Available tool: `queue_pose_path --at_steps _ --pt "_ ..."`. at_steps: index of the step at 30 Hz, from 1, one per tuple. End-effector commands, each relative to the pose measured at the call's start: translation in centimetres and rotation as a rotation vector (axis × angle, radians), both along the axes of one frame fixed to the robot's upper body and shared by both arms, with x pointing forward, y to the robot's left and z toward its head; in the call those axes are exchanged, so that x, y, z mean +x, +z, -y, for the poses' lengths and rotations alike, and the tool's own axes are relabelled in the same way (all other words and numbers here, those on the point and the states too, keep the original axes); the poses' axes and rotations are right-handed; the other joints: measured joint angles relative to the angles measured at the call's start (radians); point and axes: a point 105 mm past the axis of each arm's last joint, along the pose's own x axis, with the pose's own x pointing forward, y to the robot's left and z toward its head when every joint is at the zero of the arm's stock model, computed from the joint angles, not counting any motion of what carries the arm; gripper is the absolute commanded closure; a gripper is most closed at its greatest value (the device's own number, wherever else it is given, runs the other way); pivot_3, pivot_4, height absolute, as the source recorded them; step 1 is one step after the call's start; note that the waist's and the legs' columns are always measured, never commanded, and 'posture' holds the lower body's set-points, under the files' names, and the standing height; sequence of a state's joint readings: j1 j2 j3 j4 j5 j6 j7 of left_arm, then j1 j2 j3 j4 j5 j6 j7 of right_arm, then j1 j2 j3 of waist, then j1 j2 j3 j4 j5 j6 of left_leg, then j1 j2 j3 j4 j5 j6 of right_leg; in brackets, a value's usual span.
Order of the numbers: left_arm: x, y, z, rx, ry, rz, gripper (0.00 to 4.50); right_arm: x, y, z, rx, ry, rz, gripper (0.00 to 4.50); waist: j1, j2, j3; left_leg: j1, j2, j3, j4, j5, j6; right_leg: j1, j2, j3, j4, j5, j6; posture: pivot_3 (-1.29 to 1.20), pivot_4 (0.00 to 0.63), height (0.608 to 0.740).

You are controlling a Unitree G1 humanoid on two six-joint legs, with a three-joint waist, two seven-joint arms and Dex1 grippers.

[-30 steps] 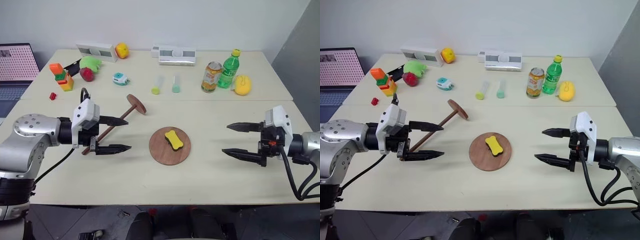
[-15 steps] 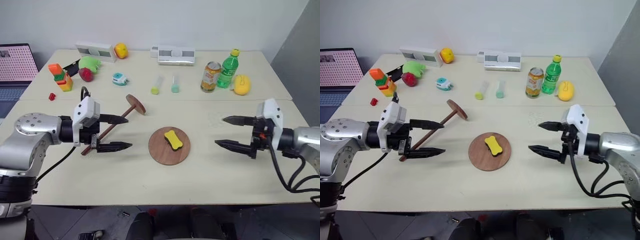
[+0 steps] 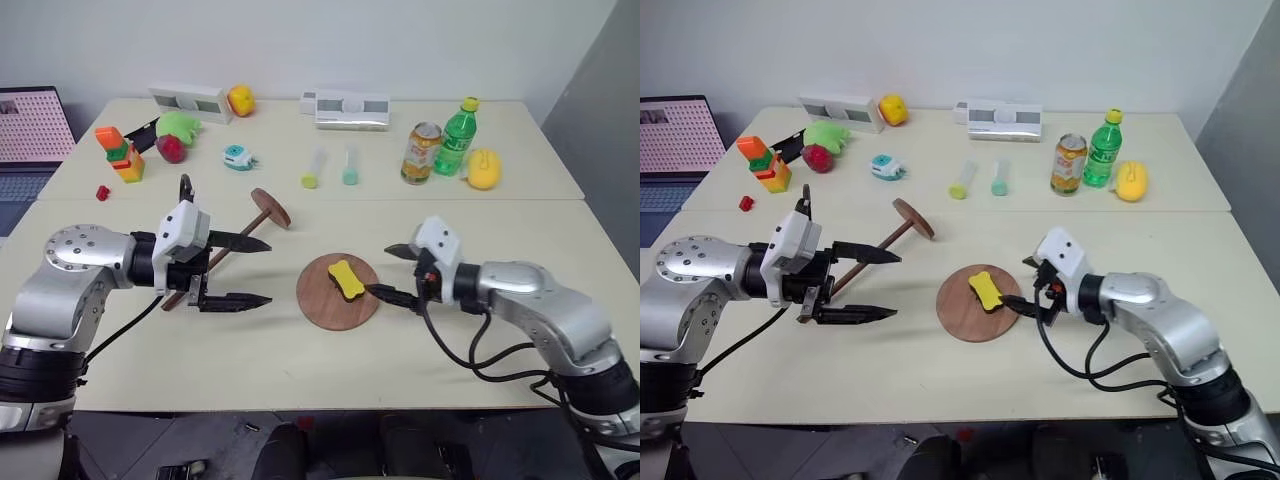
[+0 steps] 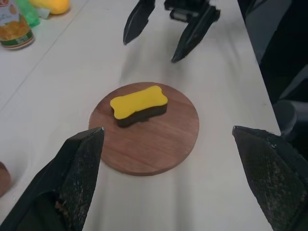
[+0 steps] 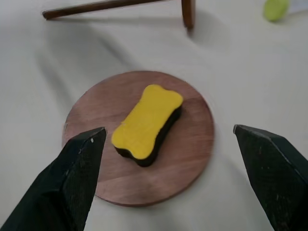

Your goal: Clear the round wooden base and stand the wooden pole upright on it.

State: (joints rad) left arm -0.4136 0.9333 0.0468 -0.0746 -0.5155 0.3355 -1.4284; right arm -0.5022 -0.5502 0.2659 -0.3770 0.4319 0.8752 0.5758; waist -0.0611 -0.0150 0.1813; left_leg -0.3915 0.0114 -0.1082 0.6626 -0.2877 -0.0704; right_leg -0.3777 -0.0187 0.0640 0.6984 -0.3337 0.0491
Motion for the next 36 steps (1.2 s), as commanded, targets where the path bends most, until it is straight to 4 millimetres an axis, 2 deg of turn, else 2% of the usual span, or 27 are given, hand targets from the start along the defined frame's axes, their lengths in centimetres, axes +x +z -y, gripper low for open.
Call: queue_pose_path --at_steps 1,6,8,10,12,16,19,22,26,27,30,32,34,36 --pt "-0.2 0.6 0.4 0.009 -0.024 0.032 0.05 0.3 -0.7 -2.0 -0.021 -0.05 -0.033 0.09 -0.001 0.0 0.0 -0.001 0.0 0.0 0.0 0.0 0.0 -0.001 0.0 0.0 0.0 0.0 0.0 0.0 0.15 0.74" --pt "-0.3 0.2 0.4 0.023 -0.025 0.03 0.05 0.7 -2.5 -4.1 -0.084 -0.069 -0.08 0.09 -0.002 0.0 0.0 -0.003 0.0 -0.001 0.001 0.0 0.0 -0.003 0.0 0.0 0.001 0.0 0.0 0.0 0.15 0.74" --pt "-0.3 0.2 0.5 0.022 -0.023 0.032 0.05 1.3 -3.6 -4.0 -0.144 -0.104 -0.092 0.09 -0.004 0.0 0.0 -0.003 0.0 0.0 0.001 0.0 0.0 -0.003 0.0 0.0 0.002 0.0 0.0 0.0 0.15 0.74" --pt "-0.2 0.2 0.6 0.022 -0.021 0.034 0.0 1.9 -3.7 -3.9 -0.151 -0.131 -0.072 0.43 -0.005 0.0 0.0 -0.002 0.0 -0.001 0.001 0.0 0.0 -0.003 0.0 0.0 0.002 0.0 0.0 0.0 0.15 0.74" --pt "-0.3 0.2 0.6 0.024 -0.019 0.036 0.0 2.2 -2.7 -4.1 -0.112 -0.139 -0.043 0.72 -0.005 0.0 0.0 -0.002 0.0 -0.001 0.001 0.0 0.0 -0.003 0.0 -0.001 0.002 0.0 0.0 0.0 0.15 0.74" --pt "-0.2 0.2 0.4 0.03 -0.014 0.041 0.0 2.2 -1.3 -4.0 -0.074 -0.126 -0.001 1.76 -0.006 0.0 0.0 -0.002 0.0 -0.001 0.001 0.0 0.0 -0.003 0.0 -0.001 0.002 0.0 0.0 0.0 0.15 0.74" --pt "-0.2 0.3 0.5 0.029 -0.013 0.044 0.0 1.7 -0.8 -3.7 -0.072 -0.104 0.017 2.32 -0.008 0.0 0.0 -0.003 0.0 -0.001 0.001 0.0 0.0 -0.004 0.0 0.0 0.002 0.0 0.0 0.0 0.15 0.74" --pt "-0.1 0.4 0.7 0.026 -0.019 0.045 0.0 1.8 0.7 -3.3 -0.017 -0.102 0.036 3.03 -0.01 0.0 0.0 -0.003 0.0 -0.001 0.001 0.0 0.0 -0.004 0.0 0.0 0.002 0.0 0.0 0.0 0.15 0.74" --pt "0.1 0.5 1.0 0.015 -0.021 0.052 0.0 4.3 3.3 0.1 0.057 -0.25 0.112 3.27 -0.011 0.0 0.0 -0.003 0.0 -0.001 0.001 0.0 0.0 -0.004 0.0 0.0 0.003 0.0 0.0 0.0 0.15 0.74" --pt "0.2 0.5 1.2 0.009 -0.022 0.053 0.0 5.4 3.3 1.8 0.04 -0.32 0.127 3.27 -0.011 0.0 0.0 -0.003 -0.001 -0.001 0.001 0.0 0.0 -0.004 0.0 -0.001 0.003 0.0 0.0 0.0 0.15 0.74" --pt "0.2 0.4 1.7 -0.01 -0.029 0.05 0.0 9.7 1.2 9.7 -0.067 -0.635 0.152 3.27 -0.01 0.0 0.0 -0.003 -0.001 0.0 0.001 0.0 0.0 -0.003 -0.001 0.0 0.003 0.0 0.0 0.0 0.15 0.74" --pt "0.2 0.2 1.8 -0.013 -0.033 0.046 0.0 11.3 -0.3 12.8 -0.093 -0.744 0.144 3.27 -0.008 0.0 0.0 -0.002 -0.002 0.0 0.001 0.0 0.0 -0.003 -0.001 0.0 0.003 0.0 0.0 0.0 0.15 0.74" --pt "0.2 0.1 1.9 -0.014 -0.037 0.044 0.0 12.5 -1.2 14.1 -0.073 -0.789 0.136 3.27 -0.013 0.0 0.0 -0.002 -0.002 0.001 0.001 0.0 0.0 -0.003 -0.001 0.0 0.002 0.0 0.0 0.0 0.15 0.74" --pt "0.2 0.1 2.0 -0.014 -0.038 0.045 0.0 13.0 -1.4 14.4 -0.055 -0.796 0.135 3.27 -0.026 0.0 0.0 -0.002 -0.001 0.002 0.0 0.0 0.0 -0.004 -0.001 0.001 0.002 0.0 0.0 0.0 0.15 0.74"
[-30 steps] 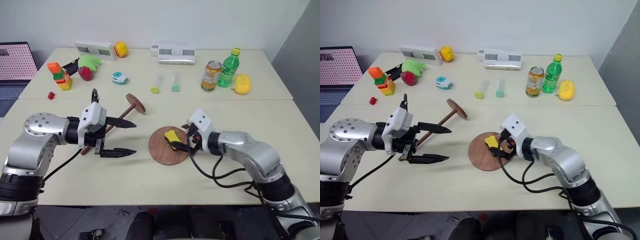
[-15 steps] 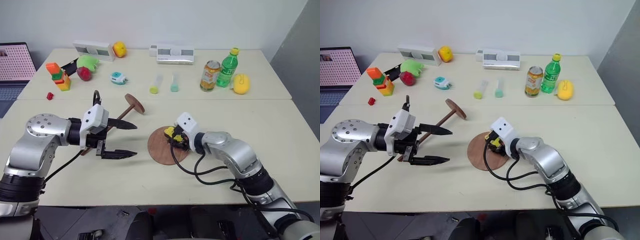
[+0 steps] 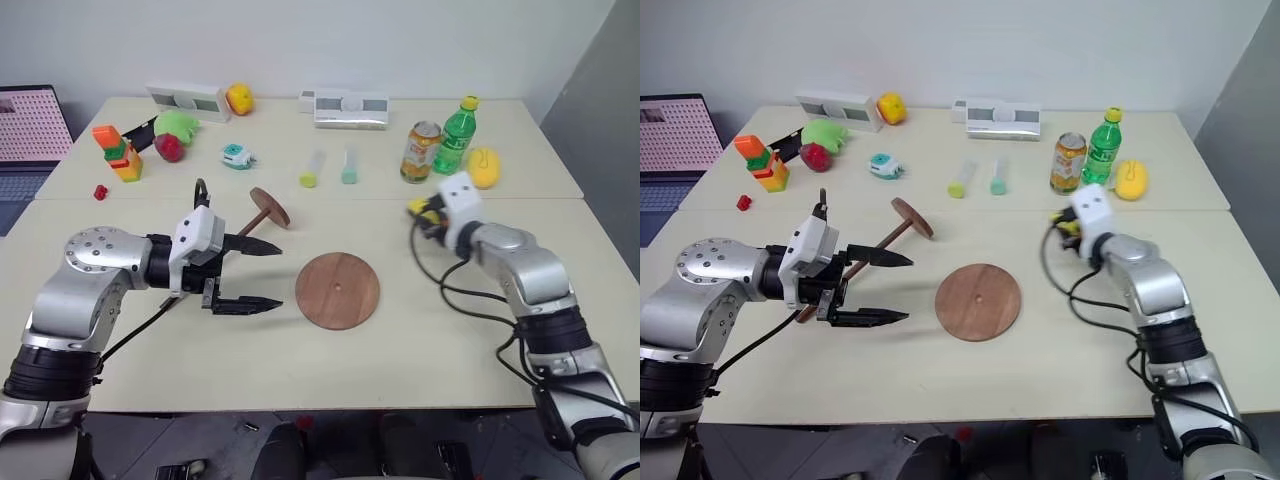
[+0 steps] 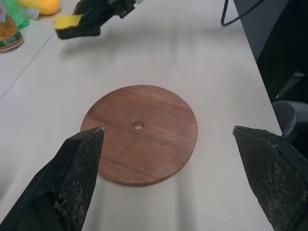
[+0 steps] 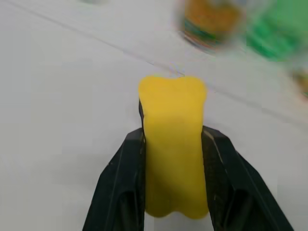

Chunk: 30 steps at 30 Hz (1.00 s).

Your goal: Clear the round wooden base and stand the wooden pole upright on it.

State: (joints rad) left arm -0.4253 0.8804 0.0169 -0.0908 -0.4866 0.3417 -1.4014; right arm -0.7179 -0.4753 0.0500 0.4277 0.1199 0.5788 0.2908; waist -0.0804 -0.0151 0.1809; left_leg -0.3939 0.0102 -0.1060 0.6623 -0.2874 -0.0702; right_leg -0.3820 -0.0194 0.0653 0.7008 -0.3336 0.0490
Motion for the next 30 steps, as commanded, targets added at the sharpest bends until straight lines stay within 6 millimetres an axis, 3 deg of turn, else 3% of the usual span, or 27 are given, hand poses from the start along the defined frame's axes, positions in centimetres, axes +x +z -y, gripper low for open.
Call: queue_pose_path --at_steps 1,6,14,18,20,25,27,30 --pt "-0.1 0.8 0.7 -0.002 -0.027 0.043 0.0 1.8 0.8 0.7 0.019 -0.032 0.085 3.27 -0.015 0.0 0.0 0.0 0.001 0.0 0.0 0.0 0.0 0.0 0.0 0.0 0.001 0.0 0.0 0.0 0.15 0.74" --pt "0.0 1.1 0.6 -0.004 -0.022 0.044 0.0 2.0 1.4 1.0 0.095 -0.022 0.096 1.98 -0.031 0.0 0.0 0.001 0.001 0.0 0.001 0.0 0.0 0.0 0.001 0.001 0.003 0.0 0.0 0.0 0.15 0.74" --pt "0.0 1.1 0.3 0.006 -0.017 0.03 0.0 -0.1 5.2 1.1 0.101 0.033 0.163 0.17 -0.031 0.0 0.0 0.0 0.001 0.0 0.001 0.002 -0.003 -0.001 0.0 0.001 0.003 0.0 0.0 0.0 0.15 0.74" --pt "0.1 1.4 -0.3 0.036 -0.002 0.011 0.0 -2.6 9.4 0.5 0.067 0.127 0.234 0.08 -0.027 0.0 0.0 -0.001 0.0 0.0 0.001 0.002 -0.003 -0.002 0.0 0.001 0.004 0.0 0.0 0.0 0.15 0.74" --pt "0.2 1.3 -1.3 0.078 0.027 -0.006 0.0 -5.3 10.9 -2.0 0.078 0.33 0.219 0.08 -0.025 0.0 0.0 -0.004 0.0 0.0 0.002 0.0 0.0 -0.005 0.0 0.001 0.005 0.0 0.0 0.0 0.15 0.74" --pt "1.3 1.7 -3.2 0.108 0.144 0.005 0.0 -11.8 10.7 -7.6 0.114 0.804 0.092 0.08 -0.02 0.0 0.0 -0.004 0.001 -0.001 0.002 0.0 0.0 -0.005 0.001 0.0 0.005 0.0 0.0 0.0 0.15 0.74" --pt "3.3 1.9 -5.1 0.14 0.338 -0.012 0.0 -14.7 10.1 -9.9 0.121 1.016 -0.004 0.08 -0.008 0.0 0.0 -0.004 0.001 -0.001 0.003 0.0 0.001 -0.004 0.001 0.001 0.006 0.0 0.0 0.0 0.15 0.74" --pt "5.4 0.9 -7.6 0.266 0.552 -0.102 0.0 -16.3 10.2 -10.9 0.131 1.138 -0.103 0.08 -0.003 0.0 0.001 -0.004 0.0 -0.003 0.004 0.0 0.001 -0.005 0.001 -0.001 0.007 0.0 0.0 0.0 0.15 0.74"
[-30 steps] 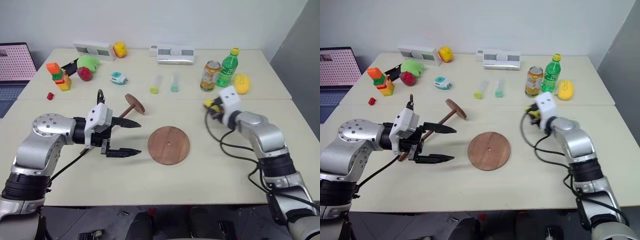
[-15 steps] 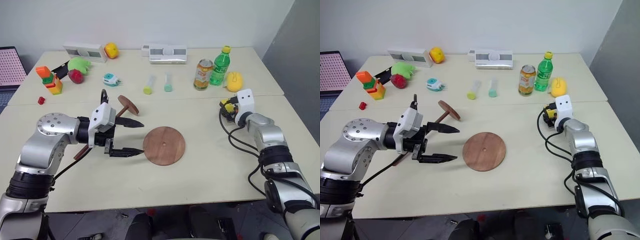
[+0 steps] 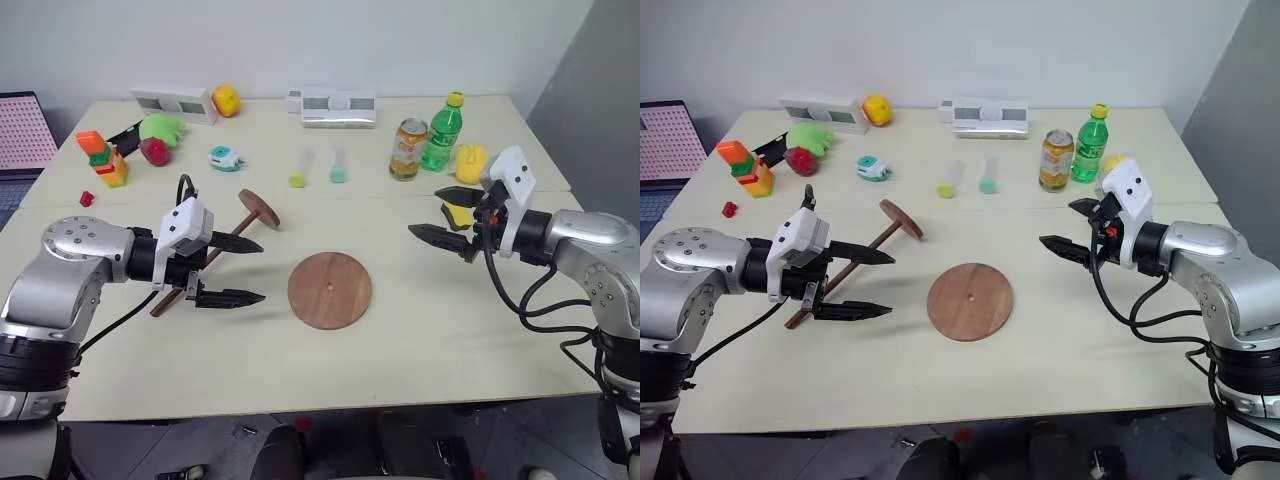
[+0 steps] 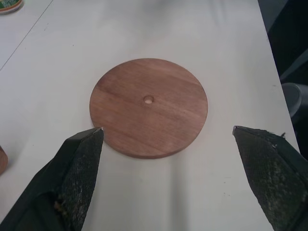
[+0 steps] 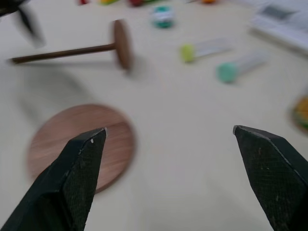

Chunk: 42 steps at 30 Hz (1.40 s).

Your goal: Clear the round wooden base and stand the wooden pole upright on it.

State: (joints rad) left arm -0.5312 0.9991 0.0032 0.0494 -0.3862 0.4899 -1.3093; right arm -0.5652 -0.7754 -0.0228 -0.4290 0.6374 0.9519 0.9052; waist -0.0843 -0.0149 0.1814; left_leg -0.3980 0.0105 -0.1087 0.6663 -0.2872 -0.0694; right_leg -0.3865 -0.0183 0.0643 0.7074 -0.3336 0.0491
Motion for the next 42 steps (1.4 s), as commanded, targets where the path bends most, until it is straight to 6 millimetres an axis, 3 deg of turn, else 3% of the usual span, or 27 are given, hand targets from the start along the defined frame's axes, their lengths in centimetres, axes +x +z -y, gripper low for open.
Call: queue_pose_path --at_steps 1,7,13,18,30,34,37,40,42 --pt "2.6 -0.3 -3.3 0.155 0.282 -0.088 0.0 -2.9 1.3 -1.9 -0.024 0.221 -0.046 0.08 0.002 0.0 0.0 0.0 0.0 0.0 0.0 0.0 0.0 0.0 0.0 0.0 0.0 0.0 0.0 0.0 0.15 0.74" --pt "5.3 -0.5 -3.5 0.24 0.382 -0.204 0.0 -3.8 1.5 -2.9 -0.049 0.31 -0.049 0.08 0.007 0.0 0.0 -0.001 -0.002 -0.001 0.001 0.0 0.0 0.0 -0.001 -0.002 0.0 0.0 0.0 0.0 0.15 0.74" --pt "8.4 -4.0 -3.7 0.433 0.45 -0.229 0.0 -4.1 1.7 -3.4 -0.032 0.319 -0.025 0.08 0.002 0.0 0.0 -0.002 -0.002 -0.001 0.002 0.001 -0.001 -0.001 -0.001 -0.002 0.0 0.0 0.0 0.0 0.15 0.74" --pt "9.2 -5.1 -3.3 0.547 0.394 -0.223 0.86 -4.1 2.2 -3.6 -0.008 0.308 -0.008 0.0 0.001 -0.001 0.0 -0.002 -0.001 -0.001 0.002 0.001 -0.001 -0.002 -0.001 -0.001 0.002 0.0 0.0 0.0 0.15 0.74" --pt "9.0 -2.2 -3.9 0.566 0.347 -0.206 3.3 -3.8 2.5 -3.7 0.054 0.254 -0.01 0.0 0.0 -0.001 0.001 -0.002 -0.002 -0.001 0.002 0.001 0.0 -0.002 -0.002 -0.001 0.004 0.0 0.0 0.0 0.15 0.74" --pt "9.3 -0.2 -4.3 0.485 0.403 -0.128 4.1 -3.4 2.5 -3.7 0.074 0.227 -0.002 0.0 0.0 -0.001 0.001 -0.002 -0.002 -0.001 0.002 0.001 0.0 -0.002 -0.002 -0.001 0.004 0.0 0.0 0.0 0.15 0.74" --pt "10.5 4.5 -2.9 0.199 0.45 0.042 4.26 -3.2 2.5 -3.7 0.1 0.204 -0.001 0.0 0.001 -0.002 0.001 -0.003 -0.001 -0.002 0.003 0.001 0.0 -0.002 -0.002 -0.001 0.004 0.0 0.0 0.0 0.15 0.74" --pt "9.7 10.5 1.1 -0.228 0.314 0.229 4.26 -2.8 2.5 -3.6 0.124 0.173 0.011 0.0 0.004 -0.004 0.002 -0.005 -0.001 -0.004 0.007 0.001 0.0 -0.003 -0.002 -0.003 0.004 0.0 0.0 0.0 0.15 0.74" --pt "7.1 13.9 4.0 -0.497 0.124 0.353 4.26 -2.7 2.5 -3.6 0.139 0.162 0.014 0.0 0.013 -0.004 0.002 -0.008 0.003 -0.007 0.01 0.002 -0.003 -0.003 -0.005 -0.005 0.004 0.0 0.001 0.0 0.15 0.74"
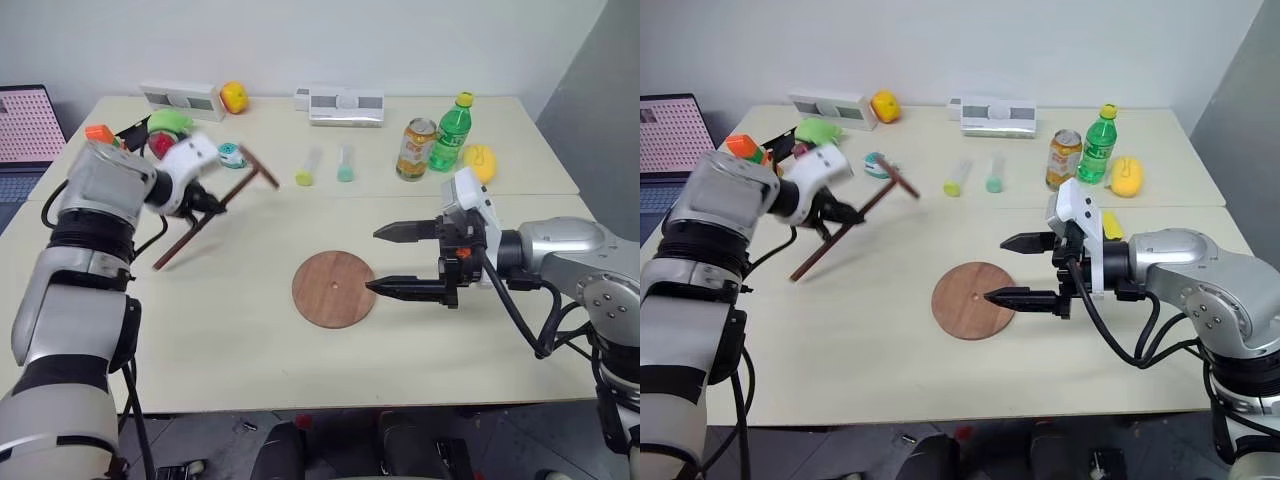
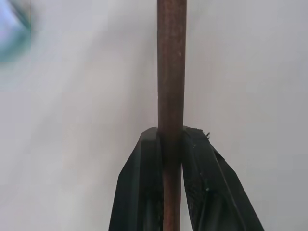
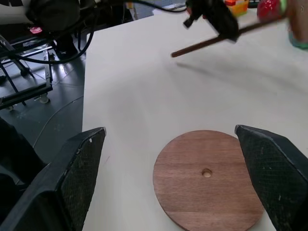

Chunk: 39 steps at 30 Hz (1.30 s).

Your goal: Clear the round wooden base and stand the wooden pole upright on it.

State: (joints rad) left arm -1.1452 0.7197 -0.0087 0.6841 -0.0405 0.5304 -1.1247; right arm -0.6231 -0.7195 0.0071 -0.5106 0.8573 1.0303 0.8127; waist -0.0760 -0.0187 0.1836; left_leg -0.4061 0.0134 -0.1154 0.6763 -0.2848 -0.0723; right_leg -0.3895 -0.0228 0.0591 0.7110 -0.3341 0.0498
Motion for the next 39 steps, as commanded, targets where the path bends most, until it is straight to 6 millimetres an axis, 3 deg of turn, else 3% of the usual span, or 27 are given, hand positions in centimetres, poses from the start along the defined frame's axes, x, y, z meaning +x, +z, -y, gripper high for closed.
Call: queue_pose_path --at_steps 1,6,9,13,18,25,39 --pt "-4.7 7.7 4.7 -0.36 -0.317 0.356 4.26 -0.1 1.3 0.1 0.052 -0.013 0.059 0.0 0.006 0.0 0.0 -0.001 0.0 -0.002 0.001 0.0 -0.001 0.0 -0.001 0.0 0.0 0.0 0.0 0.0 0.15 0.74" --pt "-7.9 6.2 7.5 -0.513 -0.492 0.263 4.26 0.0 1.1 0.2 0.046 -0.019 0.066 0.0 0.0 0.0 0.0 0.002 -0.004 0.001 0.001 0.0 -0.001 0.001 -0.002 0.003 0.001 0.0 0.001 0.0 0.15 0.74" --pt "-10.2 2.3 10.4 -0.491 -0.669 0.219 4.26 -0.5 0.9 0.6 0.034 0.003 0.054 0.0 -0.003 0.0 0.0 0.005 -0.005 0.004 0.001 0.0 0.0 0.003 0.001 0.004 0.004 0.0 0.0 0.0 0.15 0.74" --pt "-11.6 -0.4 12.5 -0.467 -0.75 0.199 4.26 -1.4 0.2 1.2 -0.001 0.035 0.05 0.0 0.002 0.0 0.0 0.005 -0.005 0.005 0.001 0.0 0.0 0.004 0.001 0.004 0.002 0.0 0.0 0.0 0.15 0.74" --pt "-11.3 -2.0 13.9 -0.489 -0.731 0.217 4.26 -1.3 -0.9 2.2 -0.04 0.005 0.039 0.0 0.015 0.0 0.0 0.006 -0.005 0.006 0.001 -0.002 0.003 0.005 0.001 0.004 0.002 0.0 0.0 0.0 0.15 0.74" --pt "-10.5 -5.4 13.6 -0.432 -0.67 0.215 4.26 -1.6 -1.5 2.8 -0.059 -0.024 0.024 0.0 0.019 0.0 0.0 0.006 -0.005 0.007 0.001 -0.002 0.003 0.004 0.001 0.005 0.002 0.0 0.0 0.0 0.15 0.74" --pt "-9.1 -6.4 13.9 -0.47 -0.598 0.228 4.26 -1.8 -1.5 3.1 -0.065 -0.044 0.023 0.0 0.025 0.0 0.0 0.007 -0.005 0.006 0.001 -0.002 0.004 0.005 0.002 0.005 0.002 0.0 0.0 0.0 0.15 0.74"
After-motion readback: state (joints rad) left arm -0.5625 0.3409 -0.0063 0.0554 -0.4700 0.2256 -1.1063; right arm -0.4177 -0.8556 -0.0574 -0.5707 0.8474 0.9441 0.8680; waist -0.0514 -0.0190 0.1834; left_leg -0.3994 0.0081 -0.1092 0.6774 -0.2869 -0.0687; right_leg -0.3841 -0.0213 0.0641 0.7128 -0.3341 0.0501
